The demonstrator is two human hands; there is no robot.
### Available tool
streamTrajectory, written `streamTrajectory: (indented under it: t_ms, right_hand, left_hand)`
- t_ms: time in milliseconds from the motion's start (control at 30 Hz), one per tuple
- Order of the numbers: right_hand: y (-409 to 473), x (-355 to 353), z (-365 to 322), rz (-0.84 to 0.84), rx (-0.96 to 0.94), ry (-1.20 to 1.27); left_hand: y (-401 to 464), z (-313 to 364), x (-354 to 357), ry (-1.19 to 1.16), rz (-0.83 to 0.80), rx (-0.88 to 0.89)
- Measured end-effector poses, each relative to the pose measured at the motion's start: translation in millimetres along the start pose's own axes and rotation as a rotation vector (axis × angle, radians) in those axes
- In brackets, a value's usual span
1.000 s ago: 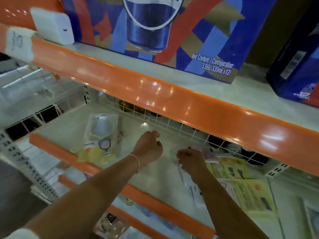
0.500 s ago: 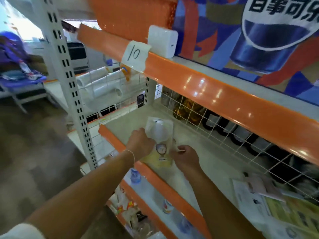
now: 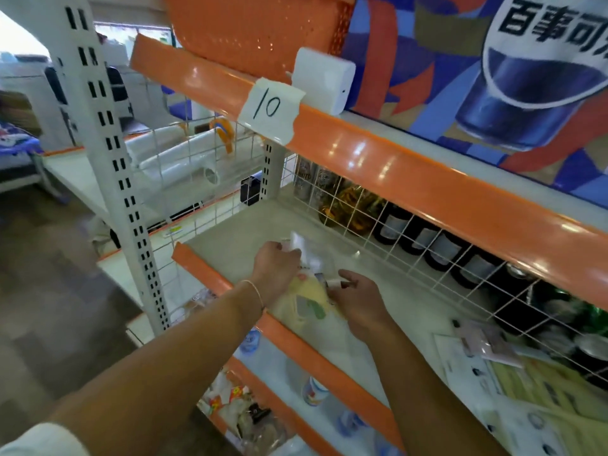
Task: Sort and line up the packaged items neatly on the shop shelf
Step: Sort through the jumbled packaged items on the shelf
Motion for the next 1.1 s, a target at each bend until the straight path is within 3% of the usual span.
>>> streamTrajectory:
  t_ms: [233, 433, 600, 800, 1100]
  right_hand:
    - [-34.2, -86.7, 26.9, -0.026, -0.004, 0.028]
    - [-89.7, -198.5, 58.9, 0.100, 0.116, 0.416]
    - [-138.9, -285.8, 85.8, 0.308, 0.073, 0.236]
    - [-205.8, -397.1, 116.4, 0.615, 0.048, 0.165]
    - [-274.9, -513.3, 158.0, 0.875, 0.146, -0.079]
  left_hand:
    - [-38.5, 5.4, 75.2, 0.019, -0.387, -0.242]
    - [-98.8, -4.4, 164.5, 0.250, -0.618, -0.110]
    - [-180.5, -20.4, 248.8, 0.400, -0.909, 0.010]
    - [-272.9, -42.2, 347.8, 0.459, -0.980, 0.167]
    - [-369.2, -71.0, 438.2, 0.545, -1.041, 0.056]
Point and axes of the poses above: each hand's wrist, its own y-axis towards the middle knuckle, its own x-axis out of the palm, z = x × y, the point moved 3 cm from there along y, towards the middle knuckle, and after that the axes turned 3 degrees about -x, right-handed, at the moved point
